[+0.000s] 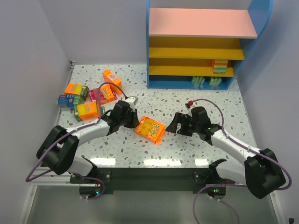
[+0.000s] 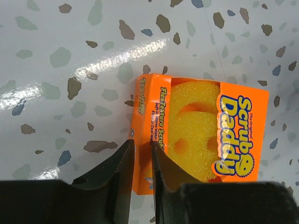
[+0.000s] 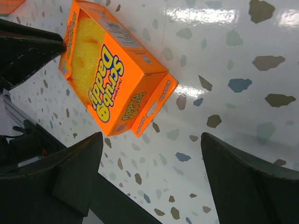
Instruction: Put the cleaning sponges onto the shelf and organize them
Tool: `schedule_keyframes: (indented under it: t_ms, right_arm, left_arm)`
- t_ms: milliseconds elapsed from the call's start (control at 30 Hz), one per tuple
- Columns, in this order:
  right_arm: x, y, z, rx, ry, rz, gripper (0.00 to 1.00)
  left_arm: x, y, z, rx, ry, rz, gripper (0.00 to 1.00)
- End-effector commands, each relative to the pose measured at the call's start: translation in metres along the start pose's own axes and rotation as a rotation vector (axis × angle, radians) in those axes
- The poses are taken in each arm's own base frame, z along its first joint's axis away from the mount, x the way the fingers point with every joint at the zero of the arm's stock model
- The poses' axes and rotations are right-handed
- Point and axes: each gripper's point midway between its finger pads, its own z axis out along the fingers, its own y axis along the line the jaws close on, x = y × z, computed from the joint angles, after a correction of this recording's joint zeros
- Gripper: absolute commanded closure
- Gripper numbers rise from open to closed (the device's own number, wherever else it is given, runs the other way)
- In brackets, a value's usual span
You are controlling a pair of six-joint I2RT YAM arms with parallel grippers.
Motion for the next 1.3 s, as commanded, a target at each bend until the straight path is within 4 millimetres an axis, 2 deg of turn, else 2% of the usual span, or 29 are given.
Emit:
schedule_keyframes:
  t_ms: [0, 33, 100, 267, 467, 600, 733, 933, 1067, 1167, 1267]
  right_arm:
    - [-0.013, 0.022, 0.011, -0.037, -0.061, 0.024, 0.11]
    - [-0.005, 0.024, 0.016, -0.033, -0.039, 0.024, 0.12]
    - [-0.007, 0.029, 0.023, -0.043, -0.047, 0.044, 0.13]
    - [0.007, 0.034, 0.037, -0.031, -0.005, 0.059, 0.19]
    - [0.006, 0.042, 0.044, -0.032, -0.004, 0.060, 0.35]
    - [0.008, 0.039, 0.050, -0.012, 0.017, 0.058, 0.55]
    - [0.006, 0.039, 0.055, 0.000, 0.030, 0.038, 0.74]
    - [0.000, 0.043, 0.061, 0.014, 0.050, 0.010, 0.74]
    - [0.006, 0.044, 0.067, 0.004, 0.090, 0.016, 0.74]
    - [0.007, 0.041, 0.064, 0.014, 0.090, 0.016, 1.00]
    - [0.003, 0.038, 0.052, 0.048, 0.072, 0.002, 1.00]
  left_arm:
    - [-0.010, -0.019, 0.002, 0.079, -0.019, 0.062, 0.74]
    - [-0.005, -0.020, 0.003, 0.089, -0.012, 0.059, 0.75]
    - [0.001, -0.027, 0.003, 0.119, 0.000, 0.042, 0.76]
    - [0.024, -0.047, 0.002, 0.207, 0.039, -0.002, 0.79]
    - [0.049, -0.071, -0.006, 0.324, 0.075, -0.076, 0.83]
    - [0.066, -0.077, -0.012, 0.364, 0.096, -0.119, 0.86]
    - [0.074, -0.079, -0.011, 0.380, 0.102, -0.152, 0.87]
    - [0.082, -0.090, -0.015, 0.432, 0.118, -0.188, 0.89]
    - [0.079, -0.090, -0.014, 0.426, 0.108, -0.194, 0.89]
    - [0.076, -0.087, -0.014, 0.396, 0.099, -0.185, 0.89]
    - [0.064, -0.076, -0.014, 0.316, 0.057, -0.172, 0.89]
